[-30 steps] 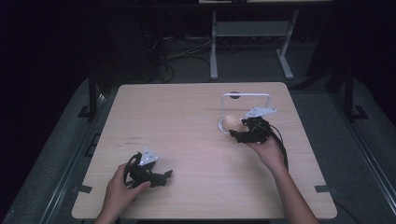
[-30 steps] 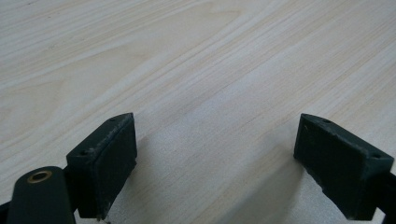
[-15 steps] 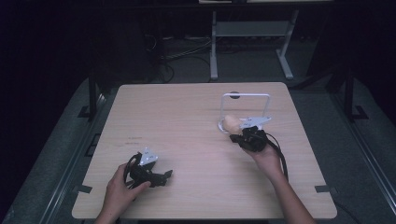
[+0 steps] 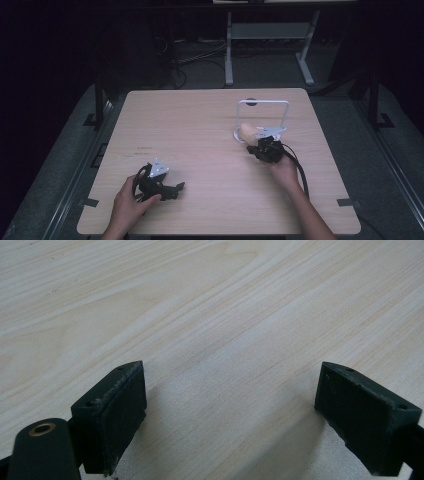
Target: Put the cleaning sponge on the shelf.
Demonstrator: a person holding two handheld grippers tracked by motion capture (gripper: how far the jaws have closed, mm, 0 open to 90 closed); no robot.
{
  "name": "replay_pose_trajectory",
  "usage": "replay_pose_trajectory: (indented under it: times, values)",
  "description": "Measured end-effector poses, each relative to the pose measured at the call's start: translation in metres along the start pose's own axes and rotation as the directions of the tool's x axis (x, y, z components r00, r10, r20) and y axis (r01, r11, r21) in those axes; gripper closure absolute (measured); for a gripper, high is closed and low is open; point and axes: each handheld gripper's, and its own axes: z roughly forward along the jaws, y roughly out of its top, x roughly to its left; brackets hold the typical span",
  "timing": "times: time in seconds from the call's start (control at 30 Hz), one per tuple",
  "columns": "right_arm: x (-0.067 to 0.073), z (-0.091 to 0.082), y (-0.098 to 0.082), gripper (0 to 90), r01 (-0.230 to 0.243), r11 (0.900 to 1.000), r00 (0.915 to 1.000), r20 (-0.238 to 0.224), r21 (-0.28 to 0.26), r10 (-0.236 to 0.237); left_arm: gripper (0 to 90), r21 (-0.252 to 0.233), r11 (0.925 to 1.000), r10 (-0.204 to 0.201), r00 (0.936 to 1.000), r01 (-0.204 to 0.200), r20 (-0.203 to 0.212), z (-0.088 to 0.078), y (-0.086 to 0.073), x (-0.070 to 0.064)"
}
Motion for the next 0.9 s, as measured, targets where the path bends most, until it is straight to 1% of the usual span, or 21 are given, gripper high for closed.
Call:
replay_pose_trajectory:
  times: [0.07, 0.1, 0.13, 0.17, 0.23, 0.3, 0.43, 0.47, 0.7, 0.9]
  values:
    - [-0.002, -0.001, -0.001, 89.9, -0.012, 1.0, 0.9998, 0.014, -0.003, 0.012, 12.5, -0.003, 1.0, -0.004, 1.0, 0.004, 0.0, 0.0, 0.0, 0.0]
    - [-0.002, -0.001, -0.001, 89.9, -0.012, 1.0, 0.9998, 0.014, -0.003, 0.012, 12.6, -0.003, 1.0, -0.004, 1.0, 0.004, 0.0, 0.0, 0.0, 0.0]
    - [-0.006, -0.003, -0.002, 89.9, -0.018, 1.0, 0.9996, 0.024, -0.01, 0.018, 12.6, -0.003, 1.0, -0.003, 1.0, 0.003, 0.0, 0.0, 0.0, 0.0]
    - [-0.007, -0.003, -0.002, 89.9, -0.024, 1.0, 0.9993, 0.028, -0.008, 0.024, 12.6, -0.003, 1.0, -0.003, 1.0, 0.003, 0.0, 0.0, 0.0, 0.0]
    - [-0.009, -0.004, -0.002, 89.9, -0.025, 1.0, 0.9991, 0.035, -0.01, 0.025, 12.6, -0.003, 1.0, -0.003, 1.0, 0.003, 0.0, 0.0, 0.0, 0.0]
    - [-0.013, -0.007, -0.003, 89.9, -0.021, 1.0, 0.998, 0.059, -0.011, 0.022, 12.6, -0.003, 1.0, -0.003, 1.0, 0.003, 0.0, 0.0, 0.0, 0.0]
    - [-0.019, -0.009, -0.004, 89.9, -0.027, 0.999, 0.9965, 0.078, -0.019, 0.028, 12.6, -0.003, 1.0, -0.003, 1.0, 0.003, 0.0, 0.0, 0.0, 0.0]
    - [-0.02, -0.01, -0.005, 89.9, -0.036, 0.999, 0.9958, 0.084, -0.019, 0.037, 12.6, -0.003, 1.0, -0.003, 1.0, 0.003, 0.0, 0.0, 0.0, 0.0]
    - [-0.029, -0.015, -0.009, 89.9, -0.058, 0.998, 0.9915, 0.115, -0.03, 0.061, 12.6, -0.003, 1.0, -0.003, 1.0, 0.003, 0.0, 0.0, 0.0, 0.0]
    - [-0.035, -0.016, -0.011, 89.8, -0.067, 0.997, 0.9877, 0.139, -0.039, 0.072, 12.6, -0.003, 1.0, -0.003, 1.0, 0.003, 0.0, 0.0, 0.0, 0.0]
